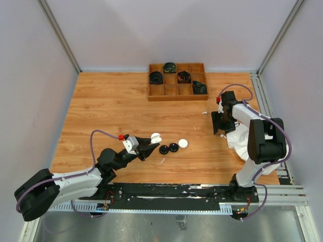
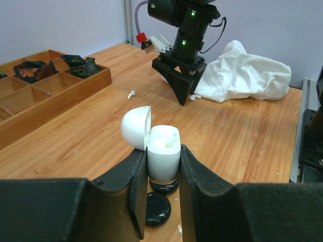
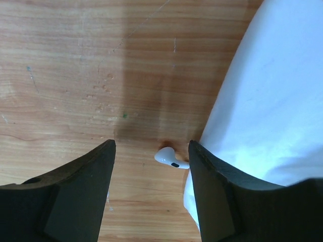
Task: Insert the wireless bluetooth earbuds into the charging case
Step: Pick up the earbud from the center of the board.
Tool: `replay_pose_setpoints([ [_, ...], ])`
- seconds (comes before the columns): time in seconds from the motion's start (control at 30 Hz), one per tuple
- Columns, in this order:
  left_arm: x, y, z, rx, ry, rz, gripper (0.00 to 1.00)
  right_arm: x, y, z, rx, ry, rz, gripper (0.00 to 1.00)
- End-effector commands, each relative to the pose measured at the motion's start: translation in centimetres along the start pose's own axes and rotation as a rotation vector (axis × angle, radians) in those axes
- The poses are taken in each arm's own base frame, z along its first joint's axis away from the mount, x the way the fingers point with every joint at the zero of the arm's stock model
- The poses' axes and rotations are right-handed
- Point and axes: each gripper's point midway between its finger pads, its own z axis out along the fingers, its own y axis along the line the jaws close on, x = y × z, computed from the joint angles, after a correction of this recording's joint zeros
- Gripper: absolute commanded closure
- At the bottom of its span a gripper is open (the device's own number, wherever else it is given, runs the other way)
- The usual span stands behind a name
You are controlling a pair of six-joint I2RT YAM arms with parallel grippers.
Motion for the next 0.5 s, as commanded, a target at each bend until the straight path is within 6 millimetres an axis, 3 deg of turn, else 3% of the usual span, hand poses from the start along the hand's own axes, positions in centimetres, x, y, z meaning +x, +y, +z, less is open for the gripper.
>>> replay_pose_setpoints([
  [0.0,-0.8,0.4,0.4,-0.015,-0.022,0.014,1.00,1.7,0.0,0.2,-0.021,0.066,0.020,0.40],
  [0.47,-0.5,0.2,0.5,-0.004,-0.011,0.003,1.00,3.5,-0.3,-0.7,0.000,0.104,0.030,0.51],
])
